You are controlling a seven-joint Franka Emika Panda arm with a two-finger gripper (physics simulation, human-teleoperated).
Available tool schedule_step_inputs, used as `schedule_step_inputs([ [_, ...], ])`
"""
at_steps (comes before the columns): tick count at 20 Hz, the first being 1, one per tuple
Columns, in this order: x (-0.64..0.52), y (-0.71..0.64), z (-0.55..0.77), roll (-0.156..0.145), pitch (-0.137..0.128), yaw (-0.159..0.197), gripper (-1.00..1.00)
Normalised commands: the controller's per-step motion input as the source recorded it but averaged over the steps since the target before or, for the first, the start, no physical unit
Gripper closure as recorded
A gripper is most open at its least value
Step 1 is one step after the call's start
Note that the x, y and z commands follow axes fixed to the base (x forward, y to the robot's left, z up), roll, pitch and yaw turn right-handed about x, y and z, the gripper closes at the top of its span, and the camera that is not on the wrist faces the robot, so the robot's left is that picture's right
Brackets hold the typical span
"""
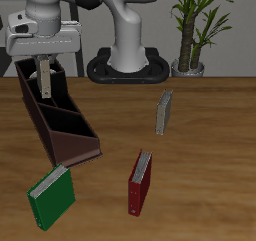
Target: Place the white-yellow mug into the right desk caddy's right compartment and place the left yellow book into the right desk caddy's back compartment
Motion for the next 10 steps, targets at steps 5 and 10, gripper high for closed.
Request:
schedule_step_inputs([
  [5,0.05,-0.03,-0.25,0.004,0.033,-0.029,1.0],
  [10,0.07,-0.03,-0.18,-0.009,0.025,-0.003,1.0],
])
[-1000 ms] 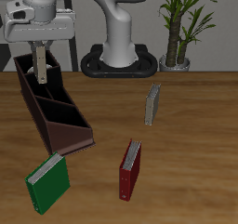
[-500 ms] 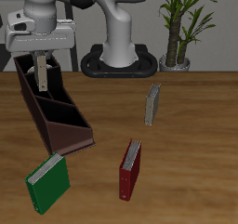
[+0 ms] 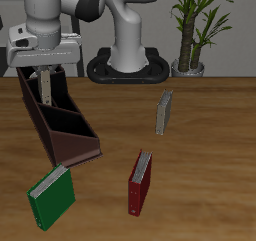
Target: Place the white-yellow mug into the right desk caddy's right compartment and place the left yellow book into the right desk caddy's back compartment
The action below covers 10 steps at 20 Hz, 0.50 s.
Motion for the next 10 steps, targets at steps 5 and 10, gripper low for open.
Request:
schedule_step_inputs([
  [5,0.08,-0.1,-0.26,-0.021,0.031,-0.025,1.0],
  [10,0.07,-0.03,-0.22,-0.008,0.035,-0.01,1.0],
])
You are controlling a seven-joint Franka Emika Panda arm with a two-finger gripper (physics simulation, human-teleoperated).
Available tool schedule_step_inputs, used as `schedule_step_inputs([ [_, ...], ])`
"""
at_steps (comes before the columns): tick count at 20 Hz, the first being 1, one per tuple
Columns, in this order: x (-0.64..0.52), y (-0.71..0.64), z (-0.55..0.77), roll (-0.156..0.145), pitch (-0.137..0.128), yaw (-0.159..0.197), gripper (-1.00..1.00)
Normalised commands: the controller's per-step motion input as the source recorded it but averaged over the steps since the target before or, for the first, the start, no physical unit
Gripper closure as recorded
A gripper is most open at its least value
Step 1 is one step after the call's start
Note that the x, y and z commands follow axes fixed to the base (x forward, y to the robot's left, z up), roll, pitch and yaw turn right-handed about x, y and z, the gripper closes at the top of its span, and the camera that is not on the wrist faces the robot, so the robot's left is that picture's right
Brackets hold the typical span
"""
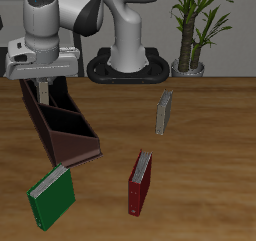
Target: Place the white-yellow mug into the right desk caddy's right compartment and place the left yellow book into the right desk caddy's back compartment
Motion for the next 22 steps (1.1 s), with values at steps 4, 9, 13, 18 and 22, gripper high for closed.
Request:
schedule_step_inputs([
  [4,0.09,0.02,-0.19,-0.008,0.03,-0.013,1.0],
  [9,0.01,-0.02,-0.07,-0.03,0.023,-0.007,-1.0],
  [13,-0.03,0.0,0.07,-0.004,-0.008,-0.012,-1.0],
  [18,-0.04,0.06,0.11,0.005,-0.015,0.011,-1.0],
  [22,-0.09,0.2,0.31,0.02,-0.041,0.014,-1.0],
])
